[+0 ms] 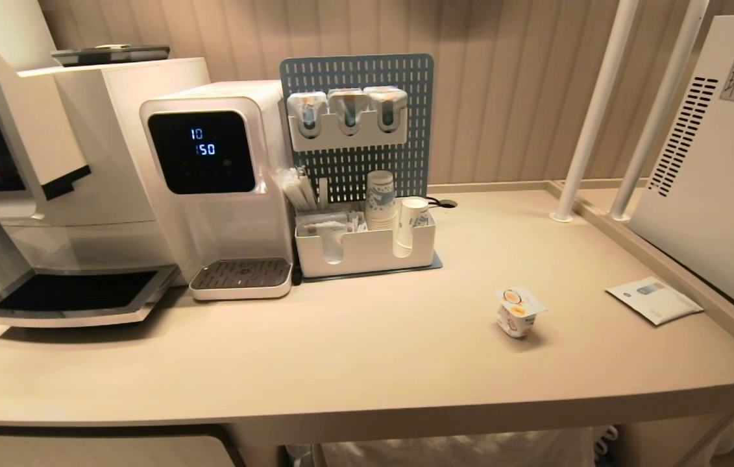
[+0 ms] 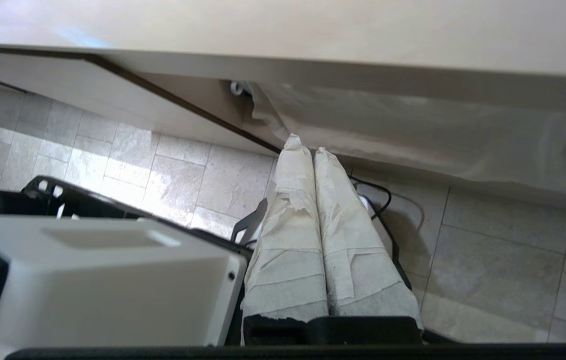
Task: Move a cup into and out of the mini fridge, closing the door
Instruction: Put the yoghurt in the freezer
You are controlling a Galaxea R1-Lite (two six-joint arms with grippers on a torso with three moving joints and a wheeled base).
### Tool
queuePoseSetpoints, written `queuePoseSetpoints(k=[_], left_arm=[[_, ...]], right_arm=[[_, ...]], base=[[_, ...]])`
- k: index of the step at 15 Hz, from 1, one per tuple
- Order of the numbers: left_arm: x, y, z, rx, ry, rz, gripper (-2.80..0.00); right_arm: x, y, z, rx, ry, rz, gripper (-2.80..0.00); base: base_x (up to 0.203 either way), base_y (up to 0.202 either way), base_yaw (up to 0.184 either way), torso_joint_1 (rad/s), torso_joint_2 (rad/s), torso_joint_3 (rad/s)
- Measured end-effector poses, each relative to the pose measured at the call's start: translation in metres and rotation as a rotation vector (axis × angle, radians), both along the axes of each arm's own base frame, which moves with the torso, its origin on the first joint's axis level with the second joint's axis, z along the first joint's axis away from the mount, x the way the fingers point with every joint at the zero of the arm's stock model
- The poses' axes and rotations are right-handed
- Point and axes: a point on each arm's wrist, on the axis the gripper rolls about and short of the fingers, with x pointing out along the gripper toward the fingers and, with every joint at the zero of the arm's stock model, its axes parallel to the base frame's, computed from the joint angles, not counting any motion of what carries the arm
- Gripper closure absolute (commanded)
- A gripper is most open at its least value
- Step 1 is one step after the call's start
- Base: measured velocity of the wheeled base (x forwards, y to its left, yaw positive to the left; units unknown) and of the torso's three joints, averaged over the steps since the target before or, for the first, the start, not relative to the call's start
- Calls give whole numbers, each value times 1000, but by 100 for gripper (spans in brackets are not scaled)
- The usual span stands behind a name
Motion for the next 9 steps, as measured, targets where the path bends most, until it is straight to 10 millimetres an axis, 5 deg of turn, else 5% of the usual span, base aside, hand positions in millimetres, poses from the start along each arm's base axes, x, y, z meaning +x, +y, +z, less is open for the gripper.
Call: queuePoseSetpoints(k=[3,9], left_arm=[[0,0,0,0,0,0,0],[0,0,0,0,0,0,0]], right_arm=[[38,0,-14,-4,24,-3,0],[81,3,-43,-6,88,20,0]], base=[[0,0,0,0,0,0],[0,0,0,0,0,0]])
